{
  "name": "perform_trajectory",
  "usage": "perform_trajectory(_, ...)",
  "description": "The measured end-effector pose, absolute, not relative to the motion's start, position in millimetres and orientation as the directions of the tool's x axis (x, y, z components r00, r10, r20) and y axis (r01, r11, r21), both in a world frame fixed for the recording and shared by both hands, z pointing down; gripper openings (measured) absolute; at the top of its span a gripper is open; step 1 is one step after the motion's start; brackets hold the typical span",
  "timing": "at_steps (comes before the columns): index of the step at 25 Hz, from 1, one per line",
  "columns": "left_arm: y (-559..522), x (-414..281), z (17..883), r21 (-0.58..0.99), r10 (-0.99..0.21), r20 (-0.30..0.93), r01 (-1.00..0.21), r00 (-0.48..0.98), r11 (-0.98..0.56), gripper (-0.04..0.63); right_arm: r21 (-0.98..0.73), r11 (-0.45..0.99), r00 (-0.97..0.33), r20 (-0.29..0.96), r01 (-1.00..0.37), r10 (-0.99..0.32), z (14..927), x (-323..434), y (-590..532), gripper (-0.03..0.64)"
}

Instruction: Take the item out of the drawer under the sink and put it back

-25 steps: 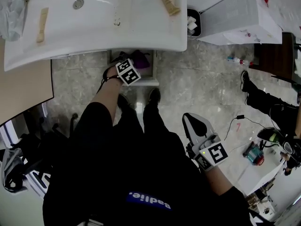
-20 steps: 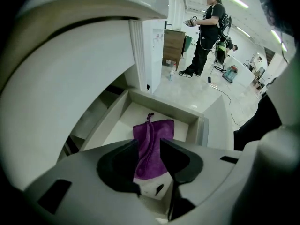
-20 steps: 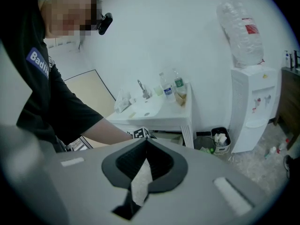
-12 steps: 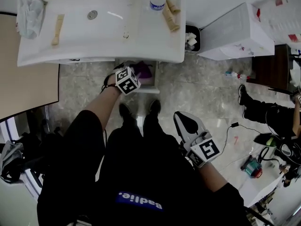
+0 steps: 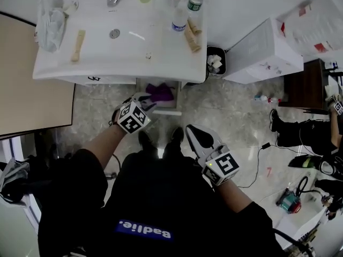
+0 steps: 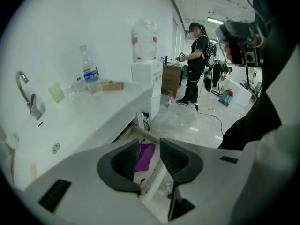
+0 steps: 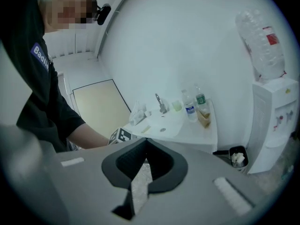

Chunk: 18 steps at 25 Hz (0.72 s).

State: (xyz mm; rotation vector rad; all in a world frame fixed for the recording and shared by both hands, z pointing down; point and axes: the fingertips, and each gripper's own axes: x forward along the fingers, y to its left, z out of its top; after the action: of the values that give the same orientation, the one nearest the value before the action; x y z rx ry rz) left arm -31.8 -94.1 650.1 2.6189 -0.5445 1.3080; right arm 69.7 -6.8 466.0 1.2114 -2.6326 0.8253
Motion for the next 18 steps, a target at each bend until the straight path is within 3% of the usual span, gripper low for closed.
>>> perform_trajectory(11, -51.7, -42.5, 528.0, 0.05, -0.392, 0.61, -0.527, 0.689, -0.849, 0.123, -0.394, 0.591, -0.704, 0.277, -0.704, -0.654, 438.6, 39.5, -0.2, 0.003)
perform_trajectory(18, -28.5, -36.7, 450.6, 0.092, -0.432, 0.468, -0.528, 0.771, -0.844, 0.121, -0.348, 0.64, -0.727, 0.267, -0.685, -0.633, 418.7, 22.1, 1.0, 0.002)
